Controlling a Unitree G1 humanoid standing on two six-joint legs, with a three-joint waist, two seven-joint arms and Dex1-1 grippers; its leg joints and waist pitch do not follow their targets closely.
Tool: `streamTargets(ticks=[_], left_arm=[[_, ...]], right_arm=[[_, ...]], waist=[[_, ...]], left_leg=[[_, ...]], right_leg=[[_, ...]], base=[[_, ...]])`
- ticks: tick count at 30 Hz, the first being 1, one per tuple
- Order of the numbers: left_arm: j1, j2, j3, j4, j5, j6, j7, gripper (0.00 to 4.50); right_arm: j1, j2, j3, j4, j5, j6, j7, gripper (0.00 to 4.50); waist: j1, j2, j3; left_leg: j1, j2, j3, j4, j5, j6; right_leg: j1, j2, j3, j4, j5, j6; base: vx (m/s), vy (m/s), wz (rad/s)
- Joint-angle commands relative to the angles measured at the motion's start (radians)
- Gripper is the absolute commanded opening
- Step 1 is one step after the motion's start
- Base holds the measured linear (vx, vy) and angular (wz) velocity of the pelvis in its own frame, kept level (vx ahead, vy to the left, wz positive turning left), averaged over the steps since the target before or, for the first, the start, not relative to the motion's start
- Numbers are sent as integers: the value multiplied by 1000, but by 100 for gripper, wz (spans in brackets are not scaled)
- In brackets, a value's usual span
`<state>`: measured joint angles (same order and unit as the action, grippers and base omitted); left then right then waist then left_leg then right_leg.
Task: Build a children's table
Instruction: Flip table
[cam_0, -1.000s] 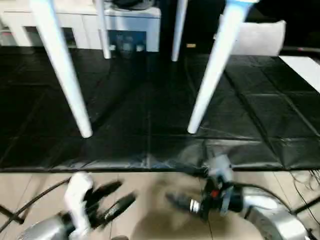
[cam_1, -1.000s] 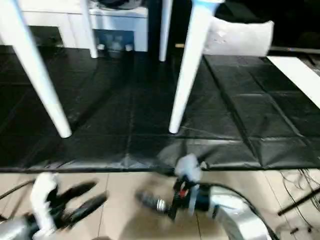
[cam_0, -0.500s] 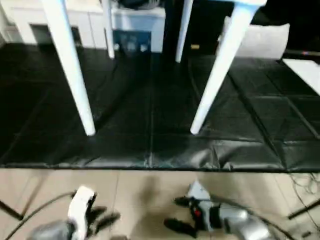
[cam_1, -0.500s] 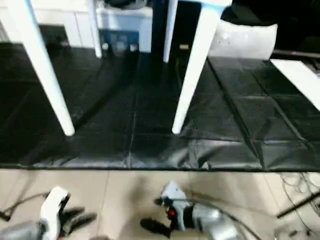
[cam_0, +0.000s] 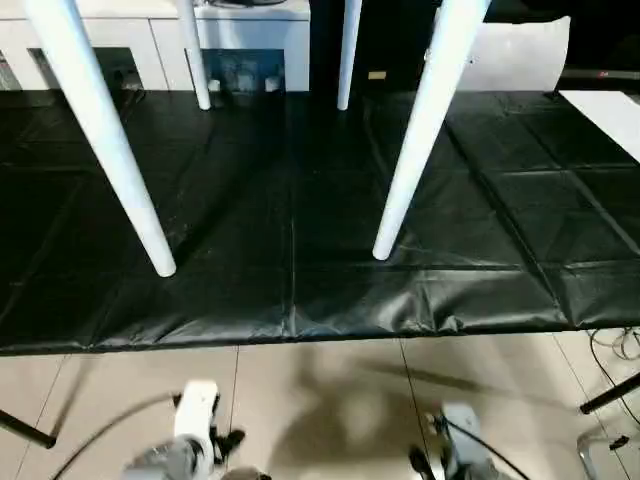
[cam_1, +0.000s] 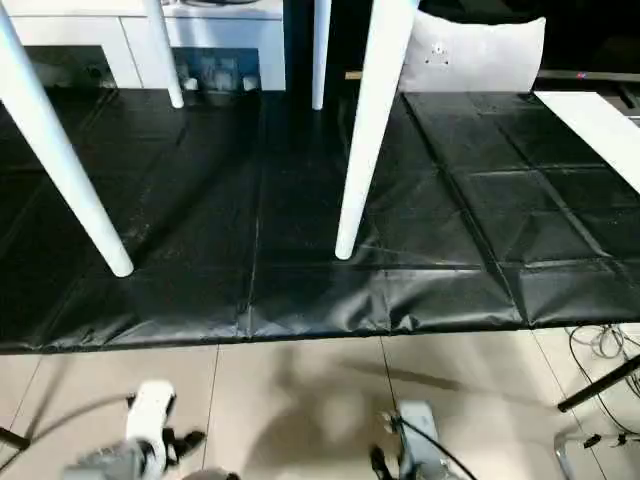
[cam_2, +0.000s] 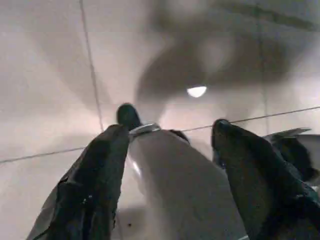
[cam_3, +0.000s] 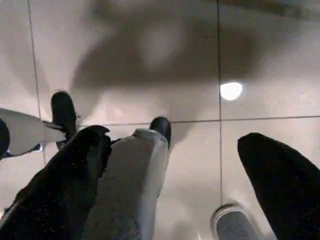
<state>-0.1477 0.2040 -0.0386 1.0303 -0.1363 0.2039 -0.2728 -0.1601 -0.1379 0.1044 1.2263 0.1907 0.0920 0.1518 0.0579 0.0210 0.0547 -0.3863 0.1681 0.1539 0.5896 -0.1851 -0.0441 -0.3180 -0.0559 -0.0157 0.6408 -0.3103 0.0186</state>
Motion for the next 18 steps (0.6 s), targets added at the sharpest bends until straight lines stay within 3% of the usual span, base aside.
streamTargets(ticks=[1, 6, 13, 18], left_arm=[[-15, 2, -2, 41, 25, -28, 28, 311], [-34, -7, 9, 122, 57, -140, 78, 311], [-41, -24, 3, 157, 68, -139, 57, 311], [-53, -31, 23, 197, 74, -175, 57, 311]], right_arm=[[-17, 4, -9, 18, -20, -21, 0, 450], [-33, 15, -44, 60, -35, -58, -32, 450], [-31, 14, -37, 70, -54, -73, -11, 450], [-33, 12, -60, 88, -73, -74, 8, 450]], waist=[[1, 13, -29], [3, 16, -33], [6, 15, -35], [5, 17, -32]], left_leg=[[22, 73, -27, -86, -283, 43], [18, 76, -26, -83, -235, 56], [15, 77, -24, -81, -205, 87], [16, 78, -24, -84, -238, 77]], right_leg=[[-3, -97, 35, -90, 83, -278], [0, -103, 37, -85, 131, -278], [0, -105, 34, -81, 193, -282], [-2, -106, 36, -87, 147, -285]], base=[[0, 0, 0], [0, 0, 0], [0, 0, 0], [0, 0, 0]])
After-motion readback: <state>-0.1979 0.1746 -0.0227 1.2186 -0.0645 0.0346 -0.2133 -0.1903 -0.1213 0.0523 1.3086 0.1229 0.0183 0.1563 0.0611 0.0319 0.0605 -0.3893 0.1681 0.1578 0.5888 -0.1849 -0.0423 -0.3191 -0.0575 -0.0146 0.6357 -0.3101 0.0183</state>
